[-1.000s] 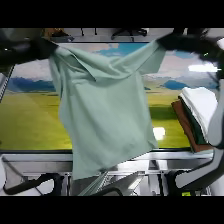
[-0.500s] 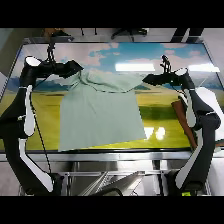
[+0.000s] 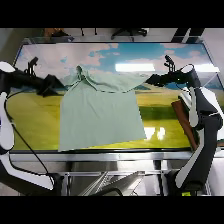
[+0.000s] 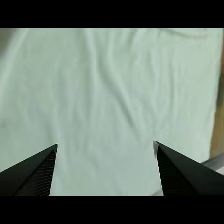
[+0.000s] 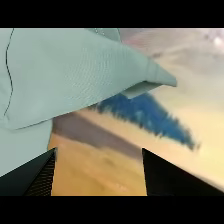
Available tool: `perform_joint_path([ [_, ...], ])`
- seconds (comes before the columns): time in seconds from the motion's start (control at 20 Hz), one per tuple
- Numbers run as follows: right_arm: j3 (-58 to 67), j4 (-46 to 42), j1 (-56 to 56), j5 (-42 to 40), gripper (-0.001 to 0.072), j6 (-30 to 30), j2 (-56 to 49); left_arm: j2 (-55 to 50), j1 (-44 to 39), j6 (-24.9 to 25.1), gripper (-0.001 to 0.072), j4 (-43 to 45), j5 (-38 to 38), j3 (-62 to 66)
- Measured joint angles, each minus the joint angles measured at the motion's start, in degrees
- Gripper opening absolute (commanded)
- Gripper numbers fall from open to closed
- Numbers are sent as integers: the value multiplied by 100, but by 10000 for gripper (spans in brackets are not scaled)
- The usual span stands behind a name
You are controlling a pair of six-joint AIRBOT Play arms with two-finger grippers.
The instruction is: Fold the shirts.
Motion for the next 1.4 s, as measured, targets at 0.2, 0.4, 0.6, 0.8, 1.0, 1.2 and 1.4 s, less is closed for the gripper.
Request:
perform_joint_path([
  [0.2, 20, 11, -4, -479, 591, 20, -46, 1211, 83, -203, 670, 984, 146, -2323],
  [0.4, 22, 284, 24, -739, 572, 42, -201, 2094, 107, -282, 670, 1427, 603, -4140],
  [0.6, 24, 682, 76, -822, 572, -9, -356, 2625, 111, -321, 670, 1613, 1036, -5154],
  [0.8, 28, 872, 173, -868, 572, -52, -535, 2809, 111, -332, 668, 1626, 1403, -5674],
  [1.0, 31, 1036, 295, -984, 302, -125, -656, 2846, 103, -55, 95, 1123, 1875, -5899],
  [1.2, 22, 1217, 343, -1207, 15, -203, -693, 2852, 103, 492, 12, 450, 2332, -5862],
  [1.4, 17, 1126, 197, -1108, 11, -214, -538, 2570, 317, 581, 11, 780, 2468, -4962],
])
